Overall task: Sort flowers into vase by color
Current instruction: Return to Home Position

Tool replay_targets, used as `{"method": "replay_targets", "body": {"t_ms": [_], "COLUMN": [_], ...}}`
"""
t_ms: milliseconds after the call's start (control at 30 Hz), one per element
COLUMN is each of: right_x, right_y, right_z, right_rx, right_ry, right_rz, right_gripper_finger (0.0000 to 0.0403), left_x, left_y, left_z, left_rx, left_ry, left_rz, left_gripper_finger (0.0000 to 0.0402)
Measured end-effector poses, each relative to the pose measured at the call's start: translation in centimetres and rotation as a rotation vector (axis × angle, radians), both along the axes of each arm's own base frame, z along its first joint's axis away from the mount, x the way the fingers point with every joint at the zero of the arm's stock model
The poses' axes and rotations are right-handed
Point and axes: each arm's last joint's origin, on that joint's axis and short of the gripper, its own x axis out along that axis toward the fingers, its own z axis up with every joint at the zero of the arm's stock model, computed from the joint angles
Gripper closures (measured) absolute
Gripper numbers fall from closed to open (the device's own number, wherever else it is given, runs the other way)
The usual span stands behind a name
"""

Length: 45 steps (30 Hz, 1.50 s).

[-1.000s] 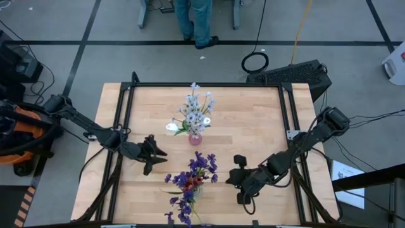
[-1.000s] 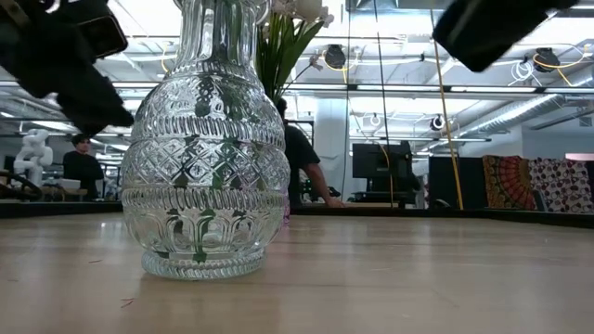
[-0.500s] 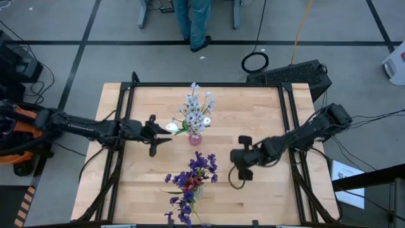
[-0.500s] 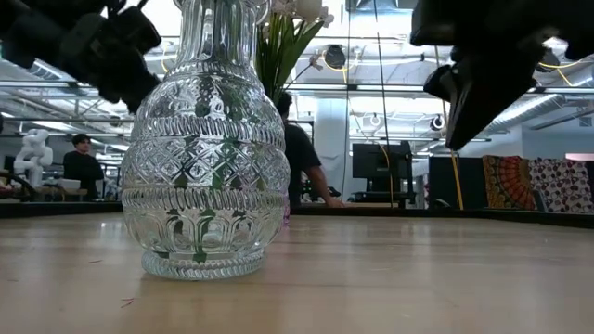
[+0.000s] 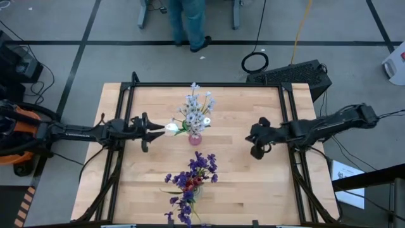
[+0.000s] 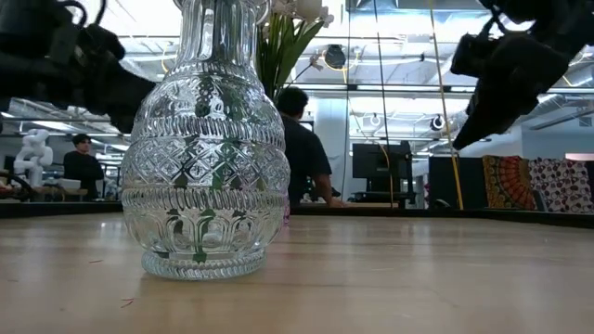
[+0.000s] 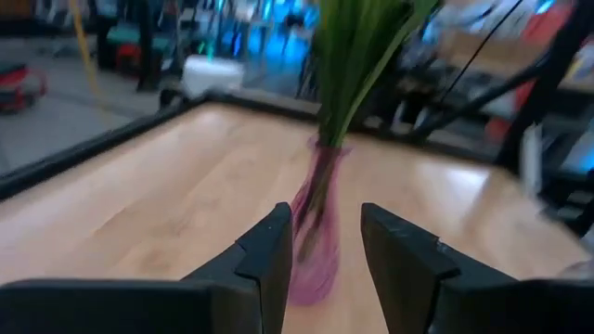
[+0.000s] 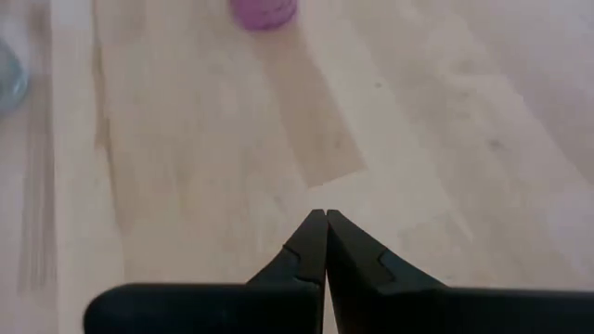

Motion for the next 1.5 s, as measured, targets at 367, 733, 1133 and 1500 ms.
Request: {"method": "replay_targets", "body": {"t_ms": [367,733,1133,1500], "right_x": [-2.5,-4.2,-4.8,-5.4], "right_y": [-1.8,-2.4,-1.9,-1.9], "right_z": [1.1,2.5,2.7,3.2], "right_rx": [-0.029,-0.131,-0.078,-0.090], "right_ry": [-0.144,-0.205,-0.223,-0.268], "right_rz": [-0.062,0.011,0.194,0.197], "right_gripper_finger": [0.0403,0.0403,0.0403,0.0403], "left_x": [-1.3,-2.5,-2.4,-2.4], "left_y": [-0.1,-0.3,-0.3,-0.3], "left_z": [0.9,0.8,0.1,0.1], "left_rx": [0.010,0.005,0.002,0.002], "left_ry": [-0.151,-0.165,-0.095,-0.094], "left_rz": [-0.035,-0.064,-0.063,-0.061], "left_gripper_finger": [0.0265,0.0265,0.0265,0.0265]}}
